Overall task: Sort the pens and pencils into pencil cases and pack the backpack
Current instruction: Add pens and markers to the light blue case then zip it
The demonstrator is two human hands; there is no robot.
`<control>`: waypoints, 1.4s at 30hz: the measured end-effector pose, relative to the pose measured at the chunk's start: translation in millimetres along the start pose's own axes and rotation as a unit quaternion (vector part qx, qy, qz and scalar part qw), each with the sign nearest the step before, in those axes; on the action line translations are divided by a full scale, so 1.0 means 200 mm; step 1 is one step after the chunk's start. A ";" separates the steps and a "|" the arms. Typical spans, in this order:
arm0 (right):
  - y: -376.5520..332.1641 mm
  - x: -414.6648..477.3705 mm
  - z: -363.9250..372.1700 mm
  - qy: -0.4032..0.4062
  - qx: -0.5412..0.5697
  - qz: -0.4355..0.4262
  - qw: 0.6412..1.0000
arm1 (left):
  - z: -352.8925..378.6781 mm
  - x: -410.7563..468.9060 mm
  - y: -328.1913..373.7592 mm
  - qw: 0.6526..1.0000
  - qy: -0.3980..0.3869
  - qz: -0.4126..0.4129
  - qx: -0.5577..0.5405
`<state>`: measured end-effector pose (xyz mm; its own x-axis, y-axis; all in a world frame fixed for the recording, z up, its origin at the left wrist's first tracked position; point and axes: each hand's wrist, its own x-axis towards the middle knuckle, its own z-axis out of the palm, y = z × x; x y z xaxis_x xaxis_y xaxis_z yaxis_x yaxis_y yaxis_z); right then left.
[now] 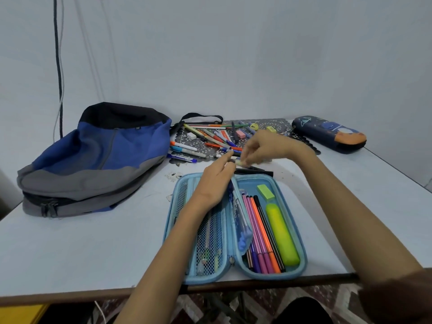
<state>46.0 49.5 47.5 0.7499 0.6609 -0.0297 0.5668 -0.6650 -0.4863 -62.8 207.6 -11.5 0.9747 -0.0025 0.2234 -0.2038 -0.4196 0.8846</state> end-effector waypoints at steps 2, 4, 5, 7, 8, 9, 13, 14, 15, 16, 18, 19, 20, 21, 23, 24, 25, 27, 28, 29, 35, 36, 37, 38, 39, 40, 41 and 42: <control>-0.03 -0.06 0.03 -0.077 -0.040 -0.010 0.996 | 0.00 0.00 0.01 1.000 -0.004 0.002 -0.002; -0.03 -0.08 0.09 -0.078 -0.061 -0.005 0.995 | 0.00 0.00 0.01 1.000 -0.005 0.002 -0.003; -0.03 -0.08 0.12 -0.059 -0.064 -0.007 0.996 | 0.00 0.00 0.01 1.000 -0.005 0.001 -0.005; -0.03 -0.09 0.16 -0.027 -0.075 -0.024 0.997 | 0.00 0.00 0.01 1.000 -0.006 0.000 -0.008; -0.03 -0.10 0.16 -0.020 -0.079 -0.030 0.996 | 0.00 0.00 0.00 1.000 -0.006 0.001 -0.007; -0.02 -0.10 0.16 -0.015 -0.080 -0.032 0.996 | 0.00 0.00 0.00 1.000 -0.007 0.002 -0.005; 0.01 -0.15 0.13 -0.007 -0.090 -0.002 0.996 | 0.00 0.00 0.00 1.000 -0.013 0.001 -0.007; 0.02 -0.16 0.12 -0.018 -0.093 0.009 0.995 | 0.00 0.00 0.00 1.000 -0.013 0.001 -0.008; 0.04 -0.18 0.11 -0.031 -0.092 0.017 0.995 | 0.00 0.00 0.00 1.000 -0.012 0.001 -0.009; 0.05 -0.19 0.10 -0.040 -0.084 0.023 0.995 | 0.00 0.00 -0.01 1.000 -0.011 0.001 -0.009; 0.06 -0.21 0.09 -0.056 -0.054 0.029 0.997 | 0.00 0.00 -0.01 1.000 -0.011 0.001 -0.010; 0.06 -0.22 0.09 -0.069 -0.041 0.031 0.996 | 0.00 0.00 -0.01 1.000 -0.011 0.002 -0.010; 0.06 -0.23 0.09 -0.086 -0.030 0.034 0.995 | 0.00 0.00 -0.01 1.000 -0.011 0.002 -0.010; 0.05 -0.23 0.08 -0.105 -0.020 0.038 0.994 | 0.00 0.00 -0.01 1.000 -0.011 0.002 -0.010; 0.05 -0.23 0.06 -0.142 -0.004 0.044 0.989 | 0.00 0.00 -0.01 1.000 -0.009 0.004 -0.009; 0.05 -0.23 0.05 -0.157 0.002 0.045 0.987 | 0.00 0.00 -0.01 1.000 -0.008 0.006 -0.008; 0.05 -0.22 0.04 -0.164 0.006 0.043 0.986 | 0.00 0.00 -0.01 1.000 -0.008 0.008 -0.007; 0.06 -0.21 0.02 -0.140 0.015 0.037 0.989 | 0.00 0.00 -0.02 1.000 -0.008 0.010 -0.006; 0.07 -0.19 0.01 -0.109 0.026 0.041 0.993 | 0.00 0.00 -0.02 1.000 -0.008 0.010 -0.008; 0.09 -0.16 0.01 -0.069 0.041 0.051 0.995 | 0.00 0.01 -0.02 1.000 -0.007 0.009 -0.010; 0.24 0.14 0.05 0.188 -0.070 0.157 0.967 | 0.00 0.00 -0.02 1.000 -0.009 0.008 -0.009; 0.25 0.18 0.07 0.205 -0.105 0.171 0.958 | 0.00 0.00 -0.02 1.000 -0.009 0.008 -0.009; 0.26 0.22 0.09 0.214 -0.130 0.178 0.952 | 0.00 0.00 -0.02 1.000 -0.008 0.006 -0.011; 0.26 0.25 0.10 0.217 -0.150 0.181 0.948 | 0.00 0.00 -0.01 1.000 -0.008 0.005 -0.013; 0.27 0.29 0.11 0.216 -0.174 0.180 0.944 | 0.00 0.01 -0.01 1.000 -0.009 0.005 -0.015; 0.28 0.33 0.12 0.212 -0.202 0.176 0.940 | 0.00 0.01 -0.02 1.000 -0.010 0.005 -0.016; 0.29 0.36 0.13 0.202 -0.231 0.171 0.936 | 0.01 0.01 -0.02 1.000 -0.010 0.005 -0.016; 0.30 0.39 0.15 0.190 -0.253 0.171 0.933 | 0.01 0.01 -0.02 1.000 -0.010 0.004 -0.016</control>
<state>128.7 72.3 -9.2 0.9287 0.2733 0.2508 0.2891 -0.9569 -0.0277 -60.5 207.9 -15.2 0.9748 -0.0242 0.2219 -0.2135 -0.3911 0.8953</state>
